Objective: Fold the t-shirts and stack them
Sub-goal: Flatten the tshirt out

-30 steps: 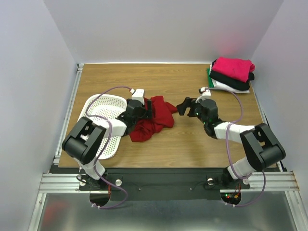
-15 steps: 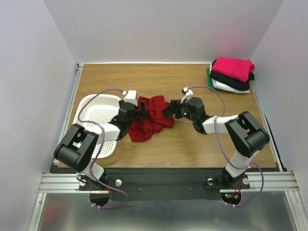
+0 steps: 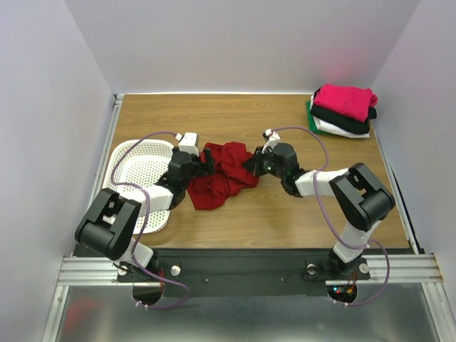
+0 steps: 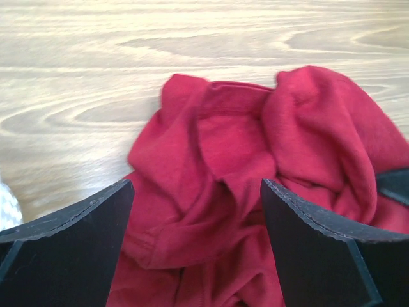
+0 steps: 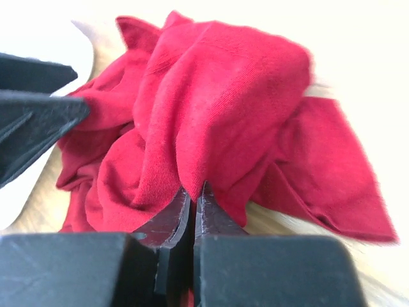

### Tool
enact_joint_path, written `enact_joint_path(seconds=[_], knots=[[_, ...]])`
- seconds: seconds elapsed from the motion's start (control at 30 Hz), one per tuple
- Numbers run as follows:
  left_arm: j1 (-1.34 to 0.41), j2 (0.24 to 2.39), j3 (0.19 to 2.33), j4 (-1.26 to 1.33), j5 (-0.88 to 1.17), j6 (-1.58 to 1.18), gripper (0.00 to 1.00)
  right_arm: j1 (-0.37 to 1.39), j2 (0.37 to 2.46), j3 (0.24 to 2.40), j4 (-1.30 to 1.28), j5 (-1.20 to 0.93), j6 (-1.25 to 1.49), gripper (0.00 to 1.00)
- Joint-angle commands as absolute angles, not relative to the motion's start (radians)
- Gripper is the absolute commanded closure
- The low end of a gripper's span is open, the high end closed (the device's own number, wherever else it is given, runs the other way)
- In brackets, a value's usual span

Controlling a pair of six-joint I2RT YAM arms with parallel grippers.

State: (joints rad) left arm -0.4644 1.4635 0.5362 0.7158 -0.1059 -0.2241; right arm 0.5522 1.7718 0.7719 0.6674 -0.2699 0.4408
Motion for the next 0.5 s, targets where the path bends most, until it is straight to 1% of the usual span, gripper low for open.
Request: enact_joint_path(seconds=[0.0, 0.07, 0.17, 0.23, 0.27, 0.3, 0.37, 0.4, 0.43, 0.47], knots=[[-0.477, 1.488, 0.548, 0.813, -0.025, -0.204, 0.08, 0.558, 1.635, 0.767, 0.631, -0.083, 0.378, 1.00], [-0.480, 1.511, 0.558, 0.837, 0.027, -0.202, 0.08, 0.558, 1.585, 0.752, 0.594, -0.007, 0.361, 1.00], [-0.480, 1.583, 0.603, 0.865, 0.063, -0.201, 0.11, 0.558, 1.549, 0.733, 0.575, 0.044, 0.347, 1.00], [-0.480, 1.627, 0.626, 0.867, 0.089, -0.202, 0.18, 0.558, 1.534, 0.733, 0.566, 0.055, 0.341, 1.00], [-0.482, 1.638, 0.638, 0.870, 0.101, -0.207, 0.24, 0.558, 1.531, 0.735, 0.555, 0.066, 0.339, 1.00], [-0.480, 1.646, 0.641, 0.883, 0.100, -0.209, 0.37, 0.558, 1.528, 0.735, 0.551, 0.078, 0.337, 1.00], [-0.482, 1.644, 0.649, 0.885, 0.083, -0.210, 0.50, 0.558, 1.523, 0.738, 0.526, 0.139, 0.328, 1.00], [-0.480, 1.637, 0.652, 0.881, 0.059, -0.209, 0.67, 0.558, 1.513, 0.747, 0.516, 0.167, 0.324, 1.00], [-0.479, 1.615, 0.658, 0.873, 0.046, -0.207, 0.79, 0.557, 1.505, 0.752, 0.493, 0.223, 0.312, 1.00], [-0.480, 1.602, 0.672, 0.861, 0.025, -0.201, 1.00, 0.558, 1.496, 0.758, 0.480, 0.251, 0.304, 1.00]])
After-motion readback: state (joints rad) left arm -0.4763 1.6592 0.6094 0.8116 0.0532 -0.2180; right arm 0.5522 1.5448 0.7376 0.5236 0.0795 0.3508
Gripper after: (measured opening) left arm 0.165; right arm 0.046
